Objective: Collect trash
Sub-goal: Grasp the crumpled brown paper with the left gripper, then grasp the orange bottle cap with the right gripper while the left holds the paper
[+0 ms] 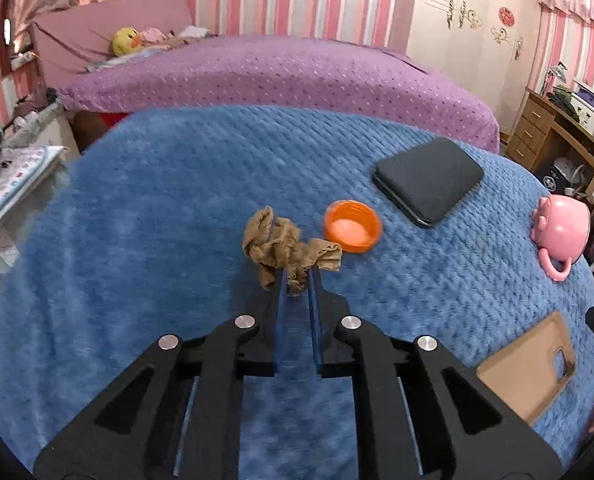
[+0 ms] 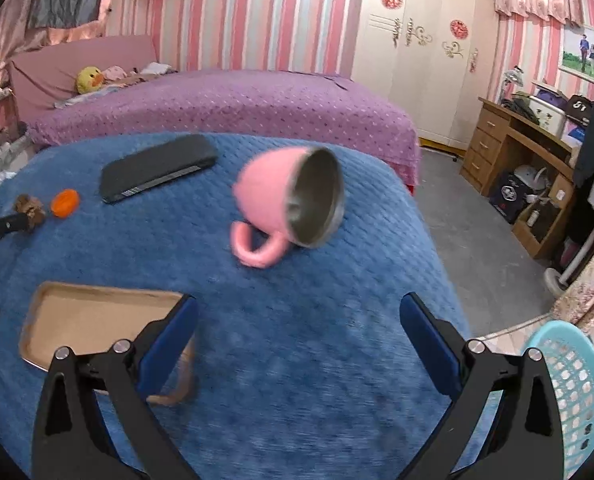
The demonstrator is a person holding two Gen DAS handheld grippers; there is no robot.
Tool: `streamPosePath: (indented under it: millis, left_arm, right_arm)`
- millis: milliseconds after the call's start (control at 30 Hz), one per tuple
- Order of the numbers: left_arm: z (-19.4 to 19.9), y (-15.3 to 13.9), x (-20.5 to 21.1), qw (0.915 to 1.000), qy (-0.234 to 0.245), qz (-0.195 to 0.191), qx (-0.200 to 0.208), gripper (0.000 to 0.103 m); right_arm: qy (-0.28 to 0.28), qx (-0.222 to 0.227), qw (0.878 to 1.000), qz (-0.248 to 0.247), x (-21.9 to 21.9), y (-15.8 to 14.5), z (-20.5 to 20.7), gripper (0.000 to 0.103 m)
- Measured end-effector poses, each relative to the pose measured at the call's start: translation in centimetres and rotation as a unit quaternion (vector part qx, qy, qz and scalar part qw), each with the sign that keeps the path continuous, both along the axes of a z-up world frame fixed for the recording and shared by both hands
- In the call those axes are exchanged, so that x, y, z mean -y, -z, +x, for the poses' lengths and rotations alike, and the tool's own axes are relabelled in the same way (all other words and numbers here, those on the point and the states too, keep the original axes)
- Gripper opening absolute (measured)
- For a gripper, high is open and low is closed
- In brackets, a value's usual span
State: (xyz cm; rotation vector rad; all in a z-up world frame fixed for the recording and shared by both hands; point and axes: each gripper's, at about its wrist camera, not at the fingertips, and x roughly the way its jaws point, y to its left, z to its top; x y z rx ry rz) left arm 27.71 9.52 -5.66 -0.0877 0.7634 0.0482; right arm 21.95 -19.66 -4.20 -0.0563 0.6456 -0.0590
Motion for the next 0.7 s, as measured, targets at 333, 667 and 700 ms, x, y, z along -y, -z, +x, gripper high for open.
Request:
streamPosePath:
  millis: [333, 667, 700]
  left_arm:
    - [-2.4, -1.7, -8.5, 0.9973, -0.070, -0.007, 0.020, 0.008]
    - [-2.3, -1.8, -10.9, 0.9961, -0.085, -0.015, 0.020, 0.008]
    - [-2.3, -1.7, -11.1, 0.9960, -0.085, -0.017, 0.020, 0.008]
  right_arm:
    - [-0.100, 0.027, 0.995, -0.007, -12.0, -2.8, 3.8, 0.098]
    - [-0.150, -0.027, 0.988, -0.004, -22.0, -0.3, 9.8, 0.098]
    - [-0.151, -0.034, 0.988, -0.003, -22.5, 0.0, 10.3, 0.098]
